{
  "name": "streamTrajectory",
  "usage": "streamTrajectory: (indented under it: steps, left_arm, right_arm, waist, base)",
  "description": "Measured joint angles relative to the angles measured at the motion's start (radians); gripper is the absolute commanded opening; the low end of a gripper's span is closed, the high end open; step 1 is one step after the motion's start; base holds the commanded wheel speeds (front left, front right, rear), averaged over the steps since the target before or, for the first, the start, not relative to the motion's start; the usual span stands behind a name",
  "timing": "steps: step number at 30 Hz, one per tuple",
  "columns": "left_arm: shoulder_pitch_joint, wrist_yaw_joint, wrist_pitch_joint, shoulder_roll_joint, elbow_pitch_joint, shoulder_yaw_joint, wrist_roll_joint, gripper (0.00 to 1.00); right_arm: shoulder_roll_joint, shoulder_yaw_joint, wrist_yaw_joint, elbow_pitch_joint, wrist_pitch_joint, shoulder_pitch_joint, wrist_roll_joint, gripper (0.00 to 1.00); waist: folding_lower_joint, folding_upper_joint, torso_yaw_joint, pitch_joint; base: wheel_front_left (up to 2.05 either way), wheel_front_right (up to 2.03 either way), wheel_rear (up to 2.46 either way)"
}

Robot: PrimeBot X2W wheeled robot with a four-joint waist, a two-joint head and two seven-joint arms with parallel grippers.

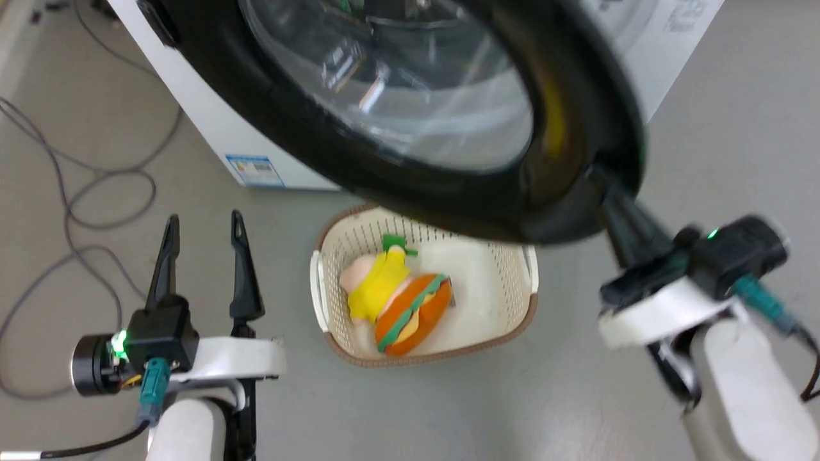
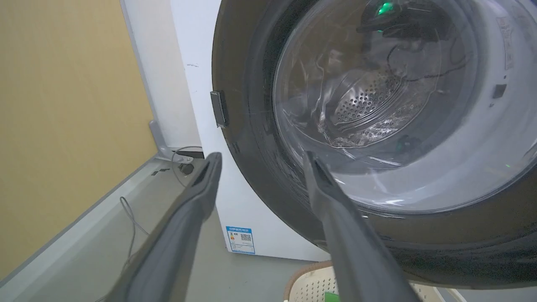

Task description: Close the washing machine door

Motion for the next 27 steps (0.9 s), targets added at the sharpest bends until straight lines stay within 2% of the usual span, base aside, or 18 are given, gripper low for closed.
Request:
streamTrajectory:
  steps: [6,14,27]
  left_arm:
    - [-0.045,0.0,0.0,-0.008,-0.013,-0.012,0.002,1.0]
    - [-0.086,0.001,0.0,-0.016,-0.018,-0.019,0.002,1.0]
    - [-0.108,0.002,0.0,-0.018,-0.018,-0.023,0.002,1.0]
  right_arm:
    - [0.008,-0.085,0.0,0.053,0.0,-0.12,-0.019,0.0]
    - [-0.005,-0.131,0.0,0.146,0.0,-0.289,-0.042,0.0]
    - [-0.012,-0.243,0.0,0.339,0.0,-0.492,-0.103,0.0]
  waist:
    - [0.0001,0.0,0.005,0.077]
    - [0.0001,0.0,0.02,0.159]
    - [0.0001,0.0,0.051,0.204]
  base:
    - [0.0,0.0,0.0]
    - [0.0,0.0,0.0]
    - [0.0,0.0,0.0]
